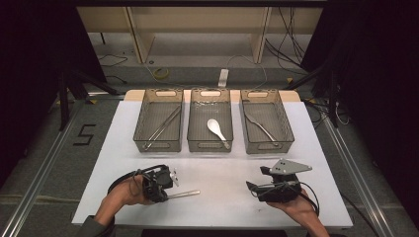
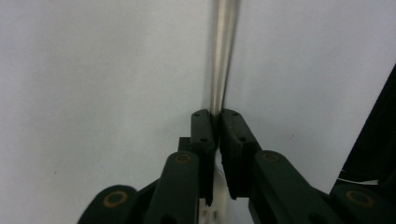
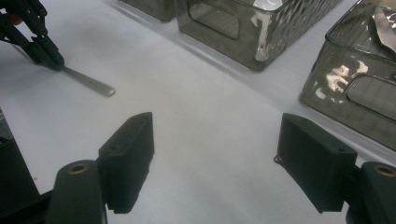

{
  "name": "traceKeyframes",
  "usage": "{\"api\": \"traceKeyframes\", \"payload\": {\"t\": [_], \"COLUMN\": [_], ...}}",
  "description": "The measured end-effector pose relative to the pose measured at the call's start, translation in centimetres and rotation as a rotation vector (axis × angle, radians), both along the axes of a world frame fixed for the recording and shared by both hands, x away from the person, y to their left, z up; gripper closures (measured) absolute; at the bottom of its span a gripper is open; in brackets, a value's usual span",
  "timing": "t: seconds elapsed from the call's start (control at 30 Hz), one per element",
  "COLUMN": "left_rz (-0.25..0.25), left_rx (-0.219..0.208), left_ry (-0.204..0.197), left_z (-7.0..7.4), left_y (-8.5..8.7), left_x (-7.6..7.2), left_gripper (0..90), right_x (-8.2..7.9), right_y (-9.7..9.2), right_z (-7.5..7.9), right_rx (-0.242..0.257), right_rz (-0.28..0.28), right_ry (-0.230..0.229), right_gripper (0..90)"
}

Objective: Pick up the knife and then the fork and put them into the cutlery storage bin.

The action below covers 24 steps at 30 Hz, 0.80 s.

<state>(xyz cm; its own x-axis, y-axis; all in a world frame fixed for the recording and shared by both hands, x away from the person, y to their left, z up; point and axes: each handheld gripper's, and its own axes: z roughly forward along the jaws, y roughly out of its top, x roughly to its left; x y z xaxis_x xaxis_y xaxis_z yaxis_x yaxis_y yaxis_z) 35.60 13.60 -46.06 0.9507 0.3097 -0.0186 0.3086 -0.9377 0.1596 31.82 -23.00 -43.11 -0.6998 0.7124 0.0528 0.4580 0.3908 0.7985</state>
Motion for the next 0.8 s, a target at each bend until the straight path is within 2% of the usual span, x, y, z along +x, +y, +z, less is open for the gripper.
{"api": "traceKeyframes", "payload": {"t": [0.1, 0.27, 0.33, 0.43, 0.53, 0.77, 0.8], "left_rz": [-0.021, -0.02, 0.002, 0.02, 0.057, 0.084, 0.076], "left_rx": [-0.002, -0.004, -0.022, -0.027, -0.06, -0.088, -0.09], "left_ry": [-0.003, -0.003, 0.002, 0.0, -0.001, -0.004, -0.002], "left_z": [0.0, 0.1, 0.1, 0.4, 0.8, 1.5, 1.7], "left_y": [0.0, 0.1, 0.1, 0.1, 0.2, -0.5, -0.7], "left_x": [0.0, 0.0, 0.0, 0.2, 0.2, 0.1, 0.0], "left_gripper": [84.5, 85.0, 85.2, 85.2, 85.3, 85.3, 85.4], "right_x": [0.0, 0.0, 0.0, 0.0, 0.0, -0.2, -0.3], "right_y": [0.0, 0.0, 0.0, 0.0, 0.0, 0.7, 0.9], "right_z": [0.0, 0.0, 0.0, 0.0, 0.0, 0.2, 0.3], "right_rx": [-0.003, -0.002, -0.002, -0.001, 0.001, 0.013, 0.018], "right_rz": [0.004, 0.004, 0.003, 0.005, 0.006, 0.031, 0.038], "right_ry": [0.001, 0.003, 0.003, 0.0, 0.0, -0.008, -0.01], "right_gripper": [28.2, 28.2, 28.2, 28.2, 28.2, 28.2, 28.2]}}
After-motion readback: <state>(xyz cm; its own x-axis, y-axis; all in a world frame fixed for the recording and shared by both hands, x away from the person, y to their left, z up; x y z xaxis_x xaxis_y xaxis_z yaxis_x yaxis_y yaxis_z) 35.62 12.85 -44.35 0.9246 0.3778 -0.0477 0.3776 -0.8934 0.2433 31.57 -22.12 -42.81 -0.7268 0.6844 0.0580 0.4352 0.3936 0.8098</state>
